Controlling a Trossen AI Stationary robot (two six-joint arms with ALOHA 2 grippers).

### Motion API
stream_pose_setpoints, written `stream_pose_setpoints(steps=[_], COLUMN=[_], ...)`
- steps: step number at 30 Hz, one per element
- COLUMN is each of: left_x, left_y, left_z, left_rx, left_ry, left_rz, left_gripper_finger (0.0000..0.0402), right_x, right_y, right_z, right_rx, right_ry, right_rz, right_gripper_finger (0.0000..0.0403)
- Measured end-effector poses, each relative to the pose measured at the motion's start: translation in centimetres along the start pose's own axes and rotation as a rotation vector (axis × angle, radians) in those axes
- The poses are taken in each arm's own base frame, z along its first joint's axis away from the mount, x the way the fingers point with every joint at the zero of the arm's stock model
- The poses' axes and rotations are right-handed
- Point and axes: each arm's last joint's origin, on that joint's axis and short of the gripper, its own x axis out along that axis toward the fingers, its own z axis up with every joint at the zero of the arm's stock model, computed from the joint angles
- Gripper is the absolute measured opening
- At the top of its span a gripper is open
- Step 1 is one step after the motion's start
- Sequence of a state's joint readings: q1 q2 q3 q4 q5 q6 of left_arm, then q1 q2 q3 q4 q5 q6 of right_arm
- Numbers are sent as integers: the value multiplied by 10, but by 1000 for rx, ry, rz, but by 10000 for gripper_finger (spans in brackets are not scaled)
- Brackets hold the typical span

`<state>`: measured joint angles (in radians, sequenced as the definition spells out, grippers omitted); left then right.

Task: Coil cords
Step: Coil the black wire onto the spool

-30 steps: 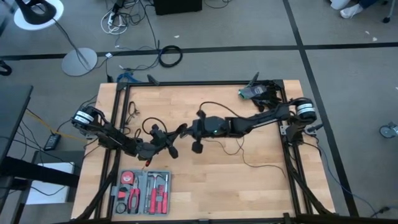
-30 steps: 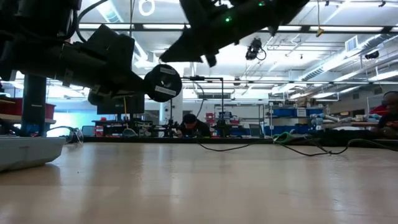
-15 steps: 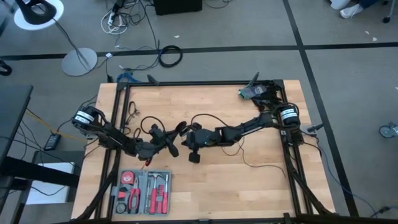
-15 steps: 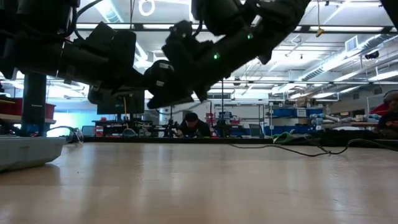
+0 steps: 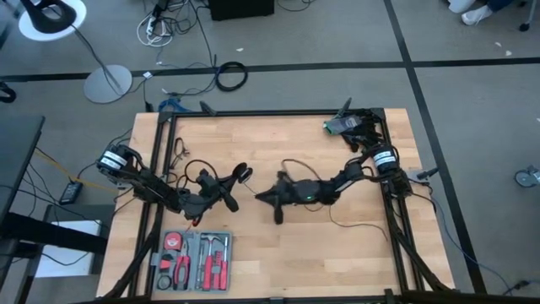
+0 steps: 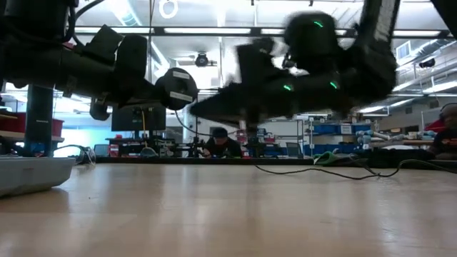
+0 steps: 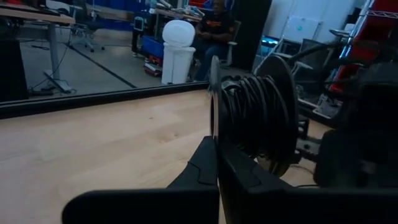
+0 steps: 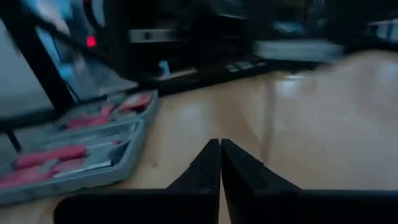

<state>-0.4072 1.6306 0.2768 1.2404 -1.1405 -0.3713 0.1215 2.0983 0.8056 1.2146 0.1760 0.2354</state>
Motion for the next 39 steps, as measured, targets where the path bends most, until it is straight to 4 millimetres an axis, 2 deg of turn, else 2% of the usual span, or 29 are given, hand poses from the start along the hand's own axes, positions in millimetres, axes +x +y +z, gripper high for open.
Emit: stream_pose_setpoints(steps=[3, 5, 7, 12, 21, 29, 39], left_x=[0, 0, 0, 0, 0, 0, 0], left_y=[0, 0, 0, 0, -1, 0, 0], left_z=[0, 0, 0, 0, -1, -1, -1], left_rx=[0, 0, -1, 2, 6, 14, 16], left_ry=[0, 1, 2, 4, 12, 15, 18], left_rz=[0, -3, -7, -8, -25, -24, -30], left_gripper_finger=[0, 0, 0, 0, 0, 0, 0], right_x=[-19, -25, -25, -18, -5, -5, -5], right_y=[-22, -29, -33, -32, -33, -29, -28], right_z=[-15, -14, -15, -13, -23, -22, -19], right_rx=[95, 96, 73, 47, 5, -109, -221], right_ry=[-81, -137, -120, -107, 129, 114, 66], right_rz=[-19, 6, 44, 86, 32, 45, -103], right_gripper_finger=[9, 9, 12, 24, 86, 133, 137])
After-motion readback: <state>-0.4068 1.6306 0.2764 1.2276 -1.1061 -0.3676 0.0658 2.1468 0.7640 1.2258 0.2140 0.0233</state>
